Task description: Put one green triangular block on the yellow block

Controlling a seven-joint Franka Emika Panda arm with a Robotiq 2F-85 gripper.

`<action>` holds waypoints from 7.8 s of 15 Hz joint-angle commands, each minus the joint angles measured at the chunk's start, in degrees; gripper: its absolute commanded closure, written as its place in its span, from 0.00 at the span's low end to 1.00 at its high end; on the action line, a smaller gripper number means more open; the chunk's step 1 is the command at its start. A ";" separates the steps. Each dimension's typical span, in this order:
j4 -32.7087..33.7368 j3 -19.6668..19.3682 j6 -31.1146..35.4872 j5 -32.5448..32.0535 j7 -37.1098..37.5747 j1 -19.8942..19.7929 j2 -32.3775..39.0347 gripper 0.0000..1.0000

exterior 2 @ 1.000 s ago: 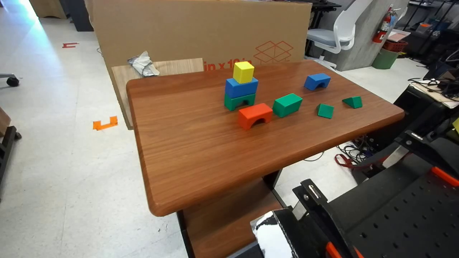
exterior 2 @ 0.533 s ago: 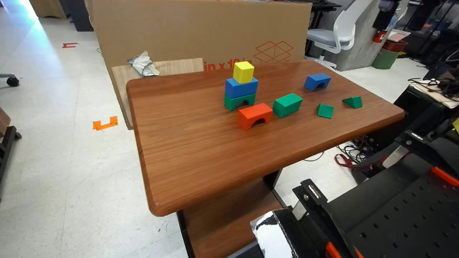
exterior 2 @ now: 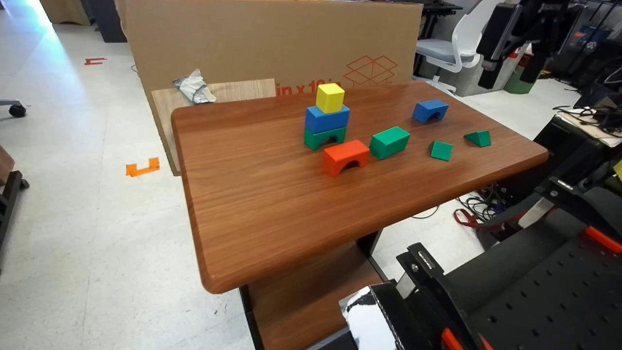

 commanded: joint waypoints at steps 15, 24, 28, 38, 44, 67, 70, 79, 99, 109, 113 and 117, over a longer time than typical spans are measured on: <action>9.55 0.48 0.37 -3.92 -0.33 -0.71 16.81 0.00; 10.16 1.56 -0.14 -3.86 -2.15 -1.26 16.53 0.73; 7.45 2.58 -0.24 -2.42 -3.33 -2.11 13.25 0.85; -0.35 1.92 -3.49 -1.37 7.86 1.78 -4.65 0.85; -2.96 4.41 -1.67 -0.57 15.23 5.41 -10.32 0.85; 5.88 10.50 3.43 -7.08 19.43 15.79 -0.11 0.85; 7.37 10.13 3.65 -8.53 19.48 16.27 2.04 0.85; 9.72 10.01 3.60 -7.95 19.69 17.25 5.88 0.85; 10.29 9.77 3.44 -7.03 20.46 17.80 6.52 0.07; -2.53 10.48 -2.23 -0.69 16.95 13.07 -8.53 0.00; -2.84 10.05 -3.39 -1.64 18.46 12.00 -8.86 0.00; -5.64 9.91 -3.47 -1.61 18.45 11.32 -11.73 0.00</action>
